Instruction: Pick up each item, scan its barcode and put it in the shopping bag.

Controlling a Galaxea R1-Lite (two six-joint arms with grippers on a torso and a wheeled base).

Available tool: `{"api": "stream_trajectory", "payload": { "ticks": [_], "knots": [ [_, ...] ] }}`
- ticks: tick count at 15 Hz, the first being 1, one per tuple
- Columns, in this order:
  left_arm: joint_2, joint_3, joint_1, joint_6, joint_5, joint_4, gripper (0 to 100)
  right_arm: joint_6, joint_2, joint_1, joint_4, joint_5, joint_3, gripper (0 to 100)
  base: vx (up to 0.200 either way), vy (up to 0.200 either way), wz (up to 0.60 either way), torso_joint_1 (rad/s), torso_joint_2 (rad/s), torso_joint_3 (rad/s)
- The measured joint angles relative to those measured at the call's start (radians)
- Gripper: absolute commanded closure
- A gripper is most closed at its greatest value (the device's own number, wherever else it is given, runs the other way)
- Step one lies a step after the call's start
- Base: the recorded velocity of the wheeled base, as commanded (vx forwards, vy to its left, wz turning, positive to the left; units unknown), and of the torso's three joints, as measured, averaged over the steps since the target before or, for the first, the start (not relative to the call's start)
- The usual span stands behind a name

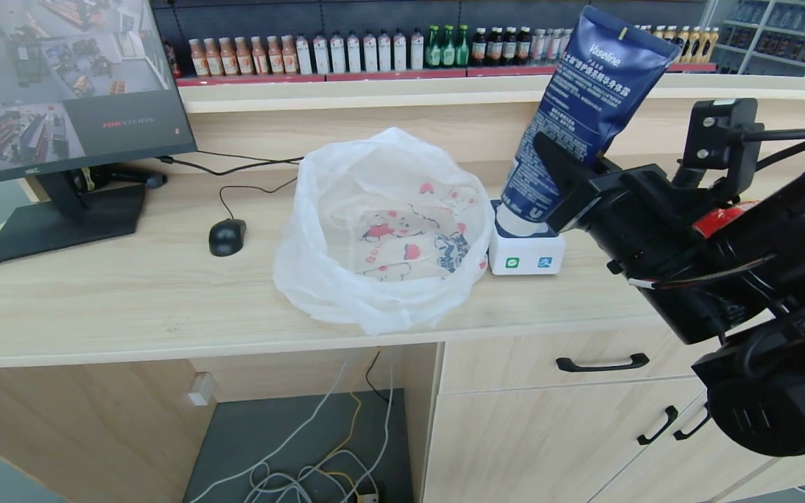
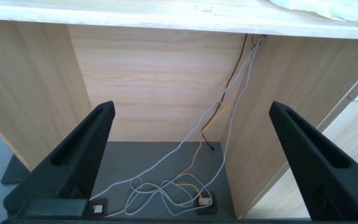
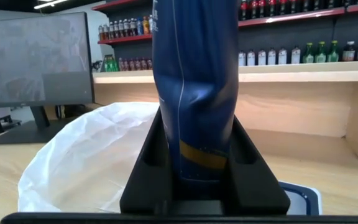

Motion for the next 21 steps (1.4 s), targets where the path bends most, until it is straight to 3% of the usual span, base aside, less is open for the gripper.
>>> {"api": "stream_trajectory", "payload": {
  "ticks": [10,19,21],
  "knots": [
    [0.0,0.0,-0.001,0.001,0.0,0.0,0,0.025,0.002,-0.001,-0.013,0.001,0.027,100,0.0,0.2,0.0,0.002,0.0,0.002],
    [0.0,0.0,0.0,0.002,0.0,-0.001,0,0.058,0.003,-0.004,-0.011,0.002,0.007,100,0.0,0.0,0.0,0.0,0.0,0.0],
    [0.0,0.0,-0.001,0.002,0.0,0.0,0,0.126,0.002,-0.008,0.001,0.01,-0.021,100,0.0,0.0,0.0,0.0,0.0,0.0]
  ]
}}
